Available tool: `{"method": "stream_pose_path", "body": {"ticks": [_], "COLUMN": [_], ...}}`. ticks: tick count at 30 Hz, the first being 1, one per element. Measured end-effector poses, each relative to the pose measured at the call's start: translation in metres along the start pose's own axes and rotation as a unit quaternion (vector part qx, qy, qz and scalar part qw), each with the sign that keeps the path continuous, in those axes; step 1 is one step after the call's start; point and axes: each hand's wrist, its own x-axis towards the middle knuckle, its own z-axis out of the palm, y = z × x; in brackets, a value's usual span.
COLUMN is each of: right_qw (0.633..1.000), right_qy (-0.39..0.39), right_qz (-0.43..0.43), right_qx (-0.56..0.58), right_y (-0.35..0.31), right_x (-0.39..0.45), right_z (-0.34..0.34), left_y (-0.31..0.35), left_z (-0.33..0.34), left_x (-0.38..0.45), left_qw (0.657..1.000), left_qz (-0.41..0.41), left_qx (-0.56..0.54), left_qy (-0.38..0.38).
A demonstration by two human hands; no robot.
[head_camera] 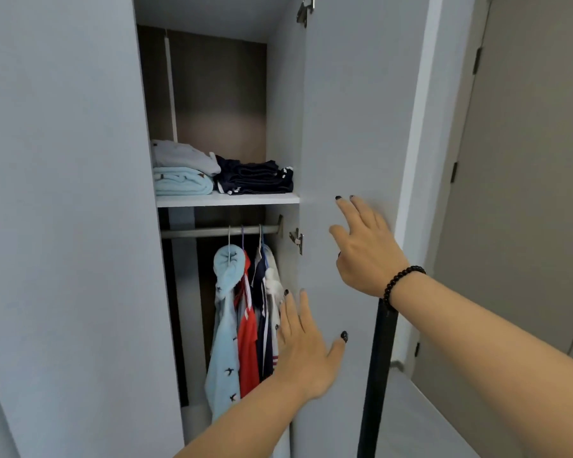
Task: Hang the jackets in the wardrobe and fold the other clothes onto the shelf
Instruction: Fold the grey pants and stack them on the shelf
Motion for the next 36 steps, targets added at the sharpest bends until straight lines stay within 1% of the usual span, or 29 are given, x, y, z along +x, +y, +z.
{"method": "stream_pose_path", "body": {"ticks": [3, 6, 9, 11, 14, 17, 21, 24, 27, 30, 33, 36], "right_qw": [0.998, 0.990, 0.978, 0.969, 0.952, 0.933, 0.889, 0.858, 0.837, 0.822, 0.807, 0.803], "right_qy": [0.043, 0.110, 0.160, 0.186, 0.218, 0.260, 0.349, 0.389, 0.410, 0.426, 0.444, 0.439], "right_qz": [-0.052, -0.087, -0.128, -0.157, -0.214, -0.250, -0.276, -0.295, -0.313, -0.322, -0.325, -0.345], "right_qx": [-0.017, -0.009, -0.026, -0.030, -0.012, 0.009, 0.107, 0.156, 0.182, 0.196, 0.214, 0.209], "right_y": [0.012, 0.033, 0.065, 0.085, 0.106, 0.108, 0.097, 0.082, 0.058, 0.028, -0.001, -0.030], "right_x": [-0.017, -0.019, -0.016, -0.012, -0.004, 0.003, 0.016, 0.030, 0.042, 0.055, 0.070, 0.086], "right_z": [-0.013, -0.024, -0.029, -0.028, -0.019, -0.003, 0.016, 0.019, 0.019, 0.017, 0.015, 0.018], "left_y": [0.024, 0.047, 0.064, 0.073, 0.081, 0.078, 0.081, 0.069, 0.052, 0.024, -0.002, -0.021], "left_z": [0.014, 0.027, 0.044, 0.056, 0.067, 0.074, 0.075, 0.063, 0.047, 0.030, 0.005, -0.025], "left_x": [-0.007, -0.006, 0.001, 0.006, 0.013, 0.014, 0.014, 0.011, 0.005, -0.003, -0.012, -0.016], "left_qw": [0.999, 0.995, 0.992, 0.990, 0.988, 0.989, 0.983, 0.982, 0.983, 0.987, 0.988, 0.987], "left_qz": [0.046, 0.089, 0.110, 0.110, 0.088, 0.071, 0.074, 0.064, 0.045, 0.006, 0.006, 0.019], "left_qx": [-0.024, -0.045, -0.057, -0.055, -0.046, -0.008, 0.000, 0.009, 0.002, -0.021, 0.000, 0.003], "left_qy": [0.009, 0.020, 0.040, 0.068, 0.116, 0.131, 0.166, 0.176, 0.181, 0.157, 0.157, 0.159]}}
